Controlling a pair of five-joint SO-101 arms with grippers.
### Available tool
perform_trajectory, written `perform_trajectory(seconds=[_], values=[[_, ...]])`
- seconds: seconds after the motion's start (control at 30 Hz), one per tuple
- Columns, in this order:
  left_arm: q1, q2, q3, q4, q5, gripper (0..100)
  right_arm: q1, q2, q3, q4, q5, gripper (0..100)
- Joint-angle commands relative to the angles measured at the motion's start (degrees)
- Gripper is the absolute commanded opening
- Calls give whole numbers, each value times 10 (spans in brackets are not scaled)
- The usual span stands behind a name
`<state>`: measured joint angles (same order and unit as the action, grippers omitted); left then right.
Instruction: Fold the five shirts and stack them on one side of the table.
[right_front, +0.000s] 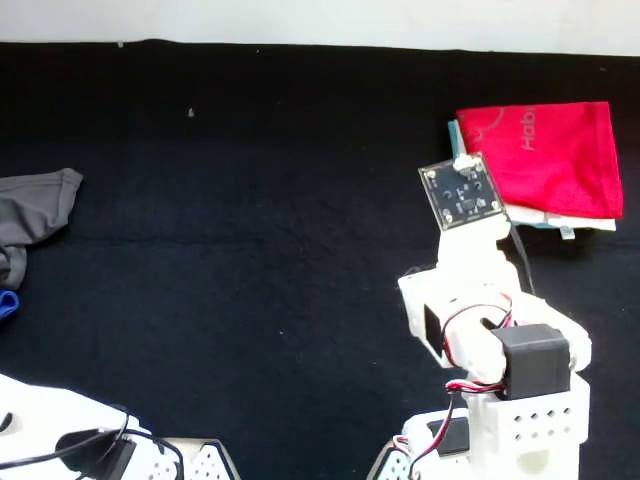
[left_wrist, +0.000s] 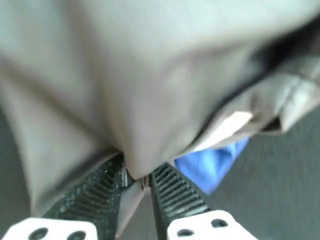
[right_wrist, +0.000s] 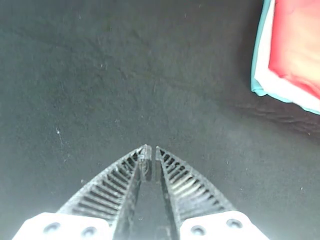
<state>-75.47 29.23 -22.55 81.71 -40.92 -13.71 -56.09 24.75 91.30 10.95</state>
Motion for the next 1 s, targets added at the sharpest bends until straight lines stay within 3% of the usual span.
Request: perform_trajectory(seconds=[0.0, 0.13, 0.3, 0.5, 0.7, 0.83, 0.97], values=[[44, -102, -54, 86, 26, 9, -5, -6, 34, -20, -1, 30], [111, -207, -97, 171, 64, 9, 27, -6, 121, -80, -1, 30], [245, -348, -103, 187, 122, 9, 127, -6, 232, -193, 0, 30], [495, -479, -98, 186, 177, 9, 221, -6, 295, -225, 1, 30], [752, -500, -13, 183, 244, 9, 288, -6, 294, -225, 1, 30], [885, -482, 117, 120, 275, 9, 294, -7, 293, -225, 1, 30], [965, -456, 196, 23, 302, 14, 291, -7, 293, -225, 1, 30]])
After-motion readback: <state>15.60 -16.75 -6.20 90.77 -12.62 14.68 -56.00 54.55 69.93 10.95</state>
